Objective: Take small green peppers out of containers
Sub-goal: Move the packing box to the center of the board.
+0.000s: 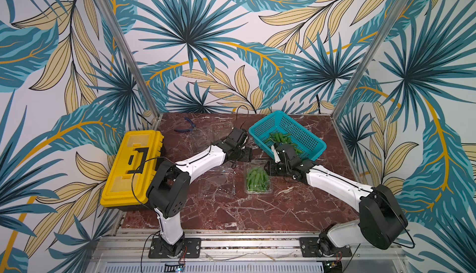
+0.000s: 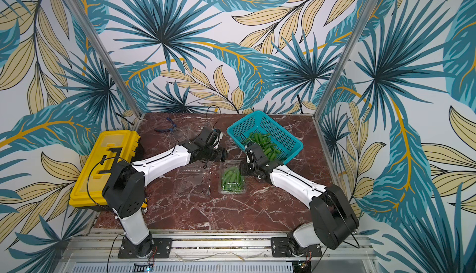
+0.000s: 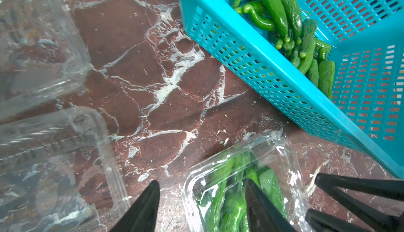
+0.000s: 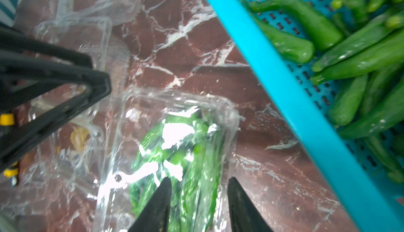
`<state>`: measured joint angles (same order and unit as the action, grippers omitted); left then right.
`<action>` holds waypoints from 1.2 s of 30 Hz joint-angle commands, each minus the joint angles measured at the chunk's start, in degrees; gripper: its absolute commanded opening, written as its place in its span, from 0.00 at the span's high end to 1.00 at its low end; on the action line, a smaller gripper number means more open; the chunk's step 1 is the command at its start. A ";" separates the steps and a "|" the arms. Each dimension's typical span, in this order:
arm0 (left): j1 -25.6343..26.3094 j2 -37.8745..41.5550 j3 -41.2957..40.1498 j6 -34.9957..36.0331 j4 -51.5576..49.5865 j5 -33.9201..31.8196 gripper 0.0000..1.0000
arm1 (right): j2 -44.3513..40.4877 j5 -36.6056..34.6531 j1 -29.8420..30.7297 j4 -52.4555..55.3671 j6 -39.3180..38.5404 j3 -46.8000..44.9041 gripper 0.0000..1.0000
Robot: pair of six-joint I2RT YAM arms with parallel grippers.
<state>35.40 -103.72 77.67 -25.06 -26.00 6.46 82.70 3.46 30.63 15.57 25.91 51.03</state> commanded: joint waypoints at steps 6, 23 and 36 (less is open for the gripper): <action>0.02 -0.29 -1.05 1.61 -0.70 4.12 0.37 | 2.52 6.63 -0.06 1.37 -1.35 -2.60 0.56; 0.42 -3.23 3.10 2.65 -0.68 4.42 0.37 | 9.83 12.88 -0.22 -10.06 3.78 -2.02 0.79; 0.55 1.49 5.24 5.76 -4.75 7.84 0.37 | 12.34 11.89 -1.83 -11.31 6.39 0.67 0.95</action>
<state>35.59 -104.92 80.23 -20.93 -29.19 12.97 93.08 16.32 29.89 4.99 30.74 51.05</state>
